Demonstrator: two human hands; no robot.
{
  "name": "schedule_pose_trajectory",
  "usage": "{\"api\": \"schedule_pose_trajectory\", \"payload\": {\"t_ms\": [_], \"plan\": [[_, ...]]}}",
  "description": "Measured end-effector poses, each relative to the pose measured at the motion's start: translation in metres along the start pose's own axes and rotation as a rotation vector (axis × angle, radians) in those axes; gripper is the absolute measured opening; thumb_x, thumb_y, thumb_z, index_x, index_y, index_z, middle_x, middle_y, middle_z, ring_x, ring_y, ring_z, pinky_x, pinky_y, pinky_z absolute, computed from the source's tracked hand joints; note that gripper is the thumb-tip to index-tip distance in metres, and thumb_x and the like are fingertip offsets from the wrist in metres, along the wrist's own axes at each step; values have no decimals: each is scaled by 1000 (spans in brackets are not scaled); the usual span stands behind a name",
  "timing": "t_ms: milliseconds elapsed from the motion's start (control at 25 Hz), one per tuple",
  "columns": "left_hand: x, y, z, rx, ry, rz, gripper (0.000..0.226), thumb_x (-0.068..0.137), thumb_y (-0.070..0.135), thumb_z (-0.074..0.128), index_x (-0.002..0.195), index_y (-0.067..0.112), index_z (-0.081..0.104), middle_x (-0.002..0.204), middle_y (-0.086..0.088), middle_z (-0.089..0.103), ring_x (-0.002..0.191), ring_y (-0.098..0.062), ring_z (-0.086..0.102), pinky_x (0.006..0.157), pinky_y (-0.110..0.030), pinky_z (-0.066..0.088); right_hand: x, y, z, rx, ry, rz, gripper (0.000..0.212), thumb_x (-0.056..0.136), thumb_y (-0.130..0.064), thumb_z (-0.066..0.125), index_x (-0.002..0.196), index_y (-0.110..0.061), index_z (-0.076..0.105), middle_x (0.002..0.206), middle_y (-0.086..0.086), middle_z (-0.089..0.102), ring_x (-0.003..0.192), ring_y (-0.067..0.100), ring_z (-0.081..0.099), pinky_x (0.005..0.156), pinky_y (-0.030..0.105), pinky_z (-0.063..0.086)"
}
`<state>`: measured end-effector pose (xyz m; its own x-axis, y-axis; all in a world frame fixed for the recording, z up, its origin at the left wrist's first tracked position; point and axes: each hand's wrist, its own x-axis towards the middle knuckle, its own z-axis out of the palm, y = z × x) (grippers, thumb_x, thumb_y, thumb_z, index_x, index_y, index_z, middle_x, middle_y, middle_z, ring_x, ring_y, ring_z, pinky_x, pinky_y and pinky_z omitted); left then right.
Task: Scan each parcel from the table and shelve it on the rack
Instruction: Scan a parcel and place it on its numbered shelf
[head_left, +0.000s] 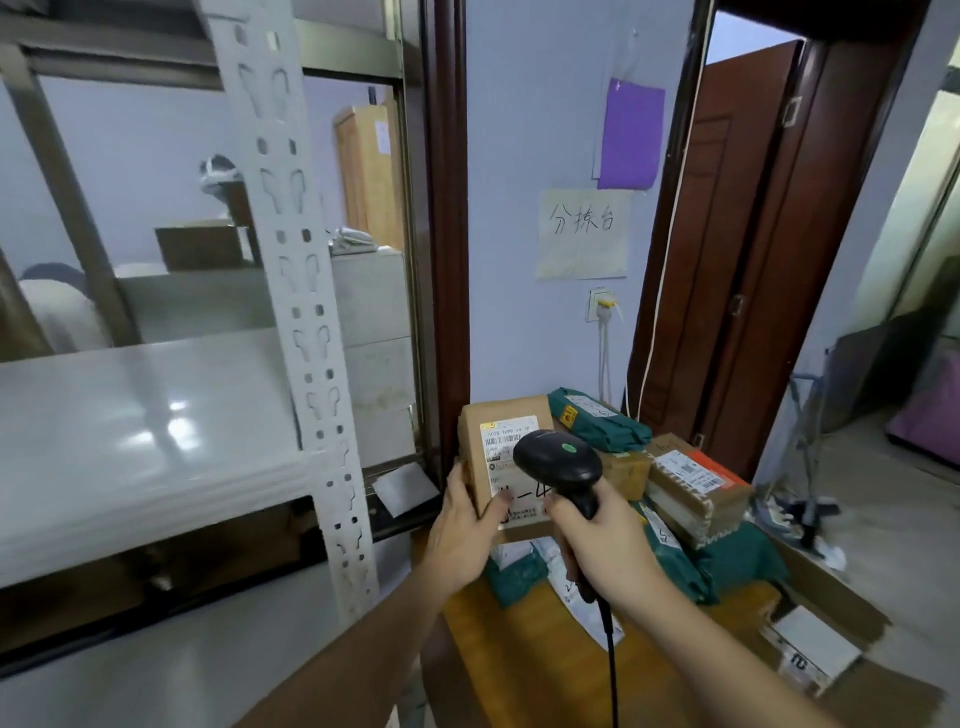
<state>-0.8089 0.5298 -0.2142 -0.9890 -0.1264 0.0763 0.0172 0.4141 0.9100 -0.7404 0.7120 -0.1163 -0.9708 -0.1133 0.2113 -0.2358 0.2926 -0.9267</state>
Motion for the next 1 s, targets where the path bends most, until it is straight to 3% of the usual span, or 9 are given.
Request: {"api": "schedule_pose_trajectory", "payload": {"t_ms": [240,400,600,800,1000], "plan": [[-72,26,-18,-11,0,37,98,80,86,54,159,41,17,148,16,55,132,-6,55,111,-39,46,-41,-8,-9,30,-35,-75,9,85,-22,68,80,-18,61,58,-1,58,56,19,57,61,37,49],[-125,44,-18,2,85,68,55,100,57,57,143,52,24,125,31,58,108,23,56,92,-15,43,-76,-19,-20,87,-123,-149,11,86,-23,66,79,-16,63,55,2,59,52,21,58,57,39,49],[-204,51,-42,-34,282,82,74,86,68,59,150,50,25,138,21,60,124,-1,62,105,-38,54,-116,-44,-19,174,-277,-225,20,92,-9,61,73,-6,59,50,7,56,41,20,54,48,37,47],[-279,45,-111,33,551,84,85,85,70,60,154,32,29,137,19,63,122,3,61,104,-32,52,-154,-89,27,318,-476,-266,25,95,-9,59,71,-5,55,46,3,52,40,21,49,47,36,44],[-364,18,-214,89,810,27,83,85,71,59,152,35,28,137,20,62,119,7,61,99,-25,50,-197,-143,113,362,-714,-273,25,93,-11,60,69,-7,53,48,9,50,41,22,46,48,35,41]]}}
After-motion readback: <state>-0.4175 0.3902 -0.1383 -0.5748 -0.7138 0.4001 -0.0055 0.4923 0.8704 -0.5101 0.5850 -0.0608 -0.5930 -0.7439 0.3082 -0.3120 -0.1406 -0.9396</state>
